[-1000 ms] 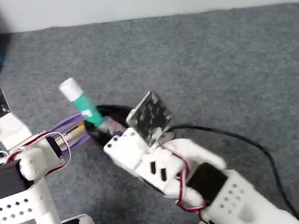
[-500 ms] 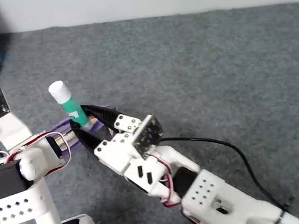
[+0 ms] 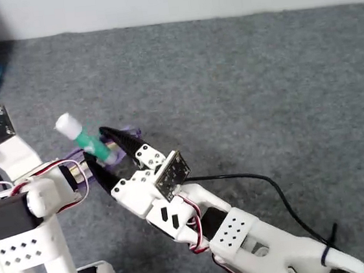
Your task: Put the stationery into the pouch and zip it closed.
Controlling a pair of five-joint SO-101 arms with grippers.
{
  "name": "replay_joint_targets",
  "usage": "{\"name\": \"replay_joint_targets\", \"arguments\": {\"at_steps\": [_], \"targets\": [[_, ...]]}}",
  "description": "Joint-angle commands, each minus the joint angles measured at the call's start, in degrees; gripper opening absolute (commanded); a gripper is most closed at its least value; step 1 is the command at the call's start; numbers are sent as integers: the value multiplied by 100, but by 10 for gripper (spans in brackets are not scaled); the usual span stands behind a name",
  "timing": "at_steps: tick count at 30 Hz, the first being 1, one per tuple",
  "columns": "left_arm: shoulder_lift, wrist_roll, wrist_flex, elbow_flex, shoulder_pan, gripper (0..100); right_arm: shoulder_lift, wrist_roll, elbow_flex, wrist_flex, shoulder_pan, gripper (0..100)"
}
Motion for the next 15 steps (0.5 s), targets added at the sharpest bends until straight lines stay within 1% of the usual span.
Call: {"name": "replay_joint_targets", "arguments": {"at_steps": [1, 5, 15], "targets": [[-26, 35, 132, -48, -9, 10, -40, 0, 141, 400, -4, 235], [-26, 35, 132, -48, -9, 10, -690, 0, 141, 998, -4, 235], [-26, 35, 132, -48, -9, 10, -2527, -9, 176, 3037, 13, 234]]}}
